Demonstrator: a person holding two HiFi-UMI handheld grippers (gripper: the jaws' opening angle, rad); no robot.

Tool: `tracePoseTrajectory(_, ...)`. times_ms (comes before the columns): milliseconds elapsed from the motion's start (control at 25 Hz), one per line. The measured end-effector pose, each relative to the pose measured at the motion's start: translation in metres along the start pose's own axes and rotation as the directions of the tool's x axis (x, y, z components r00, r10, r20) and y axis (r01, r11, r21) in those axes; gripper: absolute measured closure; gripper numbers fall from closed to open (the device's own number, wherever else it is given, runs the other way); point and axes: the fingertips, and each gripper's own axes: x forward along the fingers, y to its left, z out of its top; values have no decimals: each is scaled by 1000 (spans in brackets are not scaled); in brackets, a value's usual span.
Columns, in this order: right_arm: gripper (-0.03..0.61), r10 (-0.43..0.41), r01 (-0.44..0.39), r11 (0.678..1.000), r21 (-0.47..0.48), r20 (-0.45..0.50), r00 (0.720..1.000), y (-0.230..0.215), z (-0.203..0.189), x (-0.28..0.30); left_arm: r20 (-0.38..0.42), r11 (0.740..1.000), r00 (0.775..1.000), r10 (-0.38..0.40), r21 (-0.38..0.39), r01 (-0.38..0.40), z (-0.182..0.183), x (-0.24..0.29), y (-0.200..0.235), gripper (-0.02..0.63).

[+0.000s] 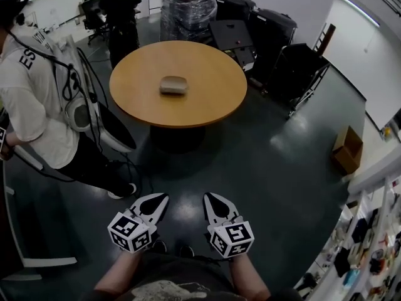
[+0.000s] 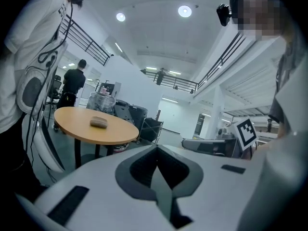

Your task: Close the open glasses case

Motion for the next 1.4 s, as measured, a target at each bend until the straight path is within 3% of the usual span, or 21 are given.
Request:
tracePoseTrajectory(320, 589, 55, -55, 998, 14, -7, 998, -16, -1, 10, -7, 999, 999, 45, 7, -45, 2, 12, 7, 606)
tracePoseTrajectory(560, 589, 21, -19, 998, 52, -32, 999, -45, -12, 33, -16, 998, 998, 65, -4, -65, 4, 30, 40, 606)
tracePoseTrajectory(840, 589, -35, 37, 998, 58, -39, 999, -70, 8, 96, -20, 999, 999, 32, -24, -32, 24, 73, 104, 606)
tracePoseTrajectory(1120, 589, -77, 77, 996, 45, -5, 997, -87, 60, 179, 12, 1000, 1000, 16, -18, -16, 71, 113, 178, 606)
tracePoseTrajectory(1400, 589, -142, 145, 988, 58, -47, 989, -112, 75, 242, -6, 1000, 1000, -4, -24, 4, 99, 147, 243, 606)
